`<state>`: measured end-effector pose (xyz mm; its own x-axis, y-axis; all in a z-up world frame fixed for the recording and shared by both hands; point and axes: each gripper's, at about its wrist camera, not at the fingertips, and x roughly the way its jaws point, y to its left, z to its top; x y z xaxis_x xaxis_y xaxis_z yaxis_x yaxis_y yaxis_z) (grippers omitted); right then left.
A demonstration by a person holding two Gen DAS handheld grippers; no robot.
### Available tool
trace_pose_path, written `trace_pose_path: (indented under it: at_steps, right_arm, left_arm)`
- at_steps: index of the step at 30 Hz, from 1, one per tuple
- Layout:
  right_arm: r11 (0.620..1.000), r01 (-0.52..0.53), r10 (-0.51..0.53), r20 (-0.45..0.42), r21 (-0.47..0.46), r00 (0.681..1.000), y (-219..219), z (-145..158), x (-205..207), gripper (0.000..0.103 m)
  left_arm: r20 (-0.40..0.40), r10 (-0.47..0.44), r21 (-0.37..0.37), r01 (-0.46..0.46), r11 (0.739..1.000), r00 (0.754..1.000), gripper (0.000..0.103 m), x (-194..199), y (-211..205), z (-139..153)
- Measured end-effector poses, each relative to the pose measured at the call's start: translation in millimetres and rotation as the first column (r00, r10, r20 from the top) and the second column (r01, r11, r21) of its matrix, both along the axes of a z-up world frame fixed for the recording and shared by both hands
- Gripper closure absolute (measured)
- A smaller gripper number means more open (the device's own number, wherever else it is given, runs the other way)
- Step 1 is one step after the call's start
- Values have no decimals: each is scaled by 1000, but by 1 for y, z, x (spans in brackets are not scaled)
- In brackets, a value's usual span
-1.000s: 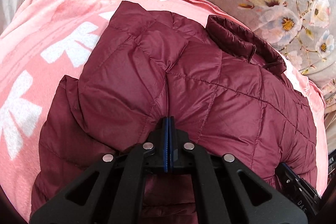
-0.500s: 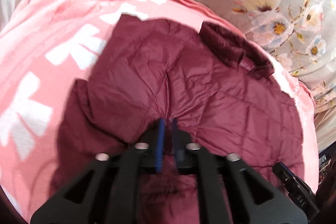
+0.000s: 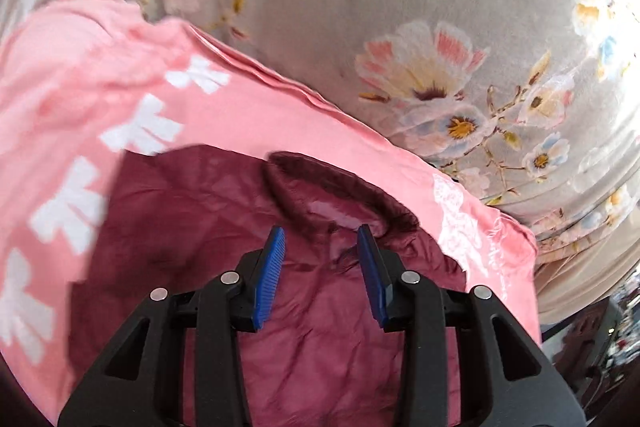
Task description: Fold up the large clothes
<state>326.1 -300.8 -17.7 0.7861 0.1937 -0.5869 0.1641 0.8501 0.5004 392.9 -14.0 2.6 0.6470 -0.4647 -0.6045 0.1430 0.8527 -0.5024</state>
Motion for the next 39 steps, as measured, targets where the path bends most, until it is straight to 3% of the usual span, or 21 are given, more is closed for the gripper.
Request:
trace_pose_path:
  at_steps: [6, 12, 16, 19, 23, 24, 25, 28, 35, 39]
  right_arm:
    - [991, 34, -29, -34, 133, 999, -8, -28, 49, 53]
    - [976, 70, -52, -91, 205, 994, -7, -58, 85, 52]
    - [962, 94, -67, -114, 256, 991, -10, -70, 99, 52]
    - [962, 73, -47, -107, 261, 993, -9, -73, 103, 66]
    - [986, 14, 4, -110, 163, 994, 0, -68, 97, 102]
    - [991, 0, 16, -115, 135, 993, 4, -66, 94, 102]
    - [996, -10, 21, -122, 91, 992, 8, -65, 89, 102]
    - [999, -13, 7, -165, -34, 986, 13, -71, 81, 102]
    - [993, -33, 7, -217, -116, 976, 13, -94, 82, 103]
    - [983, -39, 1, -204, -180, 979, 22, -101, 83, 103]
  left_arm:
    - [-133, -18, -80, 8, 997, 991, 67, 47, -23, -44]
    - [-197, 9, -54, -20, 998, 980, 67, 75, -39, -83]
    - [-226, 27, -74, -45, 996, 974, 67, 86, -35, -97]
    - [-215, 17, -69, -32, 997, 977, 68, 87, -36, -99]
    - [-194, -9, -37, 2, 999, 981, 82, 86, -37, -98]
    - [-185, -21, -21, 17, 1000, 982, 96, 83, -38, -98]
    - [-182, -32, -9, 30, 999, 983, 103, 82, -39, -98]
    - [-172, -36, 41, 44, 998, 984, 103, 75, -38, -103]
    - [-206, -18, 104, 40, 994, 978, 103, 72, -29, -139]
    - [-133, -43, 148, 62, 987, 990, 103, 65, -33, -145]
